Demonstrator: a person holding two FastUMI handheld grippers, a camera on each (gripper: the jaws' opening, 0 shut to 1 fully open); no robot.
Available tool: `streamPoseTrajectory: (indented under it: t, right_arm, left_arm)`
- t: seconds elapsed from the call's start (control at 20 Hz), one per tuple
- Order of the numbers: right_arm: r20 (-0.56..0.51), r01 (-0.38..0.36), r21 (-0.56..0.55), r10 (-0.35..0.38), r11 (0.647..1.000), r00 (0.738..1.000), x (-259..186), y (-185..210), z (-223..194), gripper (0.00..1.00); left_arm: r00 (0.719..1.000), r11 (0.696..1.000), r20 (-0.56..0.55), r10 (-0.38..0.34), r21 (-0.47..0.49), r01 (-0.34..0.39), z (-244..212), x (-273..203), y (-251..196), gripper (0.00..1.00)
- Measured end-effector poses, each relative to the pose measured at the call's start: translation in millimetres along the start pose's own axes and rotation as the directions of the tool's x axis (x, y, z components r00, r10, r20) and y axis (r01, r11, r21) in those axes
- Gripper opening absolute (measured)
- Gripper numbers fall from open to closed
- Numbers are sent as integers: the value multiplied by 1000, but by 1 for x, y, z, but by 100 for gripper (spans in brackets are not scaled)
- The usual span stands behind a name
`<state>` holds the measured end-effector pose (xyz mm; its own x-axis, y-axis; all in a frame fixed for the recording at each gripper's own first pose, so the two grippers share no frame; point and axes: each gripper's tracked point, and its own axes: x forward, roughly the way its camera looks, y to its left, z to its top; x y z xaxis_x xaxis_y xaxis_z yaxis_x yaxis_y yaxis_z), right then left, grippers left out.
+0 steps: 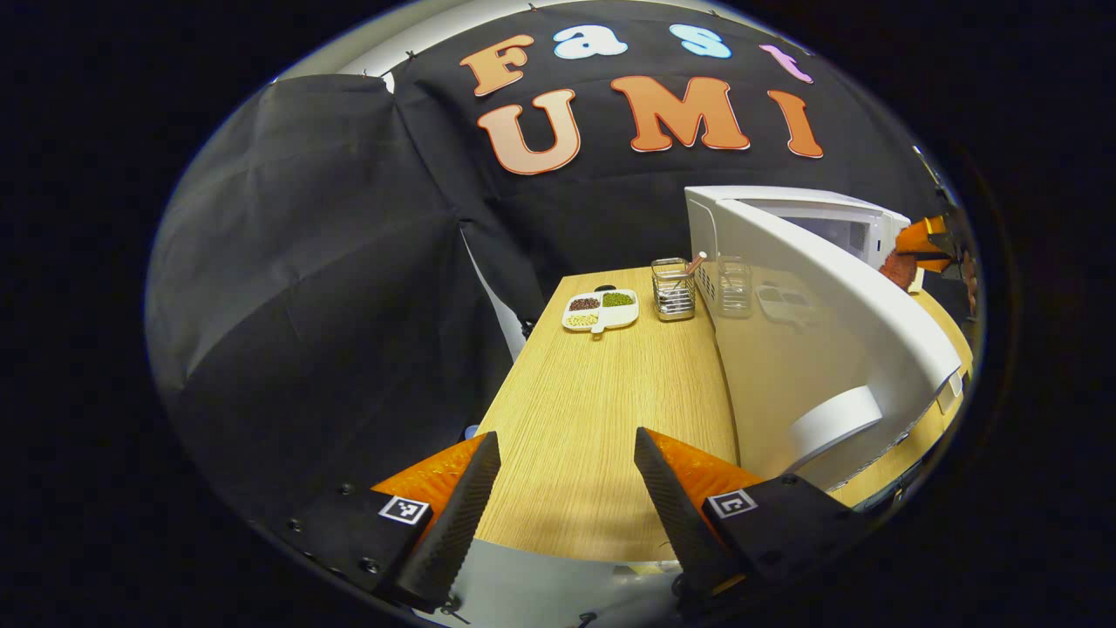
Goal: Open the microwave oven with the left hand, put the food in, and close the microwave oven.
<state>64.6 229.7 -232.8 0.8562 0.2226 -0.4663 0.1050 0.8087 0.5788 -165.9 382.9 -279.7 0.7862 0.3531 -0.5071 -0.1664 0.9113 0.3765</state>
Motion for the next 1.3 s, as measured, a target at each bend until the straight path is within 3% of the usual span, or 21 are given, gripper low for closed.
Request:
streamPoseTrajectory:
  t: [0.15,0.2,0.35,0.4,0.45,0.6,0.65,0.7,0.75,0.8,0.85,0.9,0.95,1.0,1.05,1.1,1.15,1.2,1.3]
  right_arm:
    - [50,-4,27,2,1000,999,31,8,-4,13]
    - [47,4,44,-6,999,999,42,6,-10,13]
    - [67,17,93,-23,996,997,68,5,-15,14]
    - [72,13,102,-21,995,997,78,6,-16,14]
    - [76,13,110,-21,994,997,88,6,-16,14]
    - [119,29,156,-48,987,992,113,0,-9,14]
    - [136,38,172,-62,984,989,121,-2,-8,14]
    - [148,47,192,-76,980,986,129,-5,-6,14]
    - [159,51,215,-86,975,983,136,-6,-6,14]
    - [169,51,238,-93,970,981,142,-5,-7,14]
    - [181,55,262,-105,963,978,150,-5,-8,14]
    - [189,66,283,-123,957,974,156,-6,-11,14]
    - [190,82,304,-145,949,971,164,-8,-16,14]
    - [189,92,317,-158,944,969,171,-9,-20,14]
    - [177,105,328,-170,939,969,178,-8,-25,14]
    - [179,91,354,-163,931,970,183,-6,-23,14]
    - [165,100,371,-171,923,971,187,-5,-26,16]
    - [158,114,388,-188,915,969,191,-10,-26,17]
    - [137,146,400,-216,905,967,198,-18,-32,20]
  left_arm:
    - [1000,999,-20,-10,-36,9,-3,10,5,100]
    - [1000,999,-30,-10,-40,9,-4,14,7,92]
    - [999,1000,-52,-12,-25,11,-8,22,11,92]
    - [998,1000,-63,-15,-17,14,-11,24,10,100]
    - [997,1000,-70,-26,-5,26,-11,25,8,92]
    - [995,998,-88,-41,37,44,-11,29,7,92]
    - [994,998,-95,-46,41,50,-12,29,8,100]
    - [994,998,-100,-50,44,54,-10,32,7,100]
    - [993,997,-109,-50,48,56,-10,34,10,92]
    - [991,997,-121,-50,51,56,-10,36,12,92]
    - [991,997,-126,-48,56,55,-10,39,14,100]
    - [990,996,-133,-48,63,56,-10,41,15,100]
    - [990,996,-136,-48,72,58,-10,43,15,92]
    - [988,995,-143,-51,83,63,-10,44,15,92]
    - [988,993,-145,-55,92,69,-10,46,12,100]
    - [988,992,-144,-60,99,75,-8,47,10,92]
    - [987,992,-146,-65,101,80,-9,47,9,100]
    - [987,992,-149,-67,96,82,-9,47,7,92]
    - [985,993,-157,-74,75,86,-10,48,4,92]
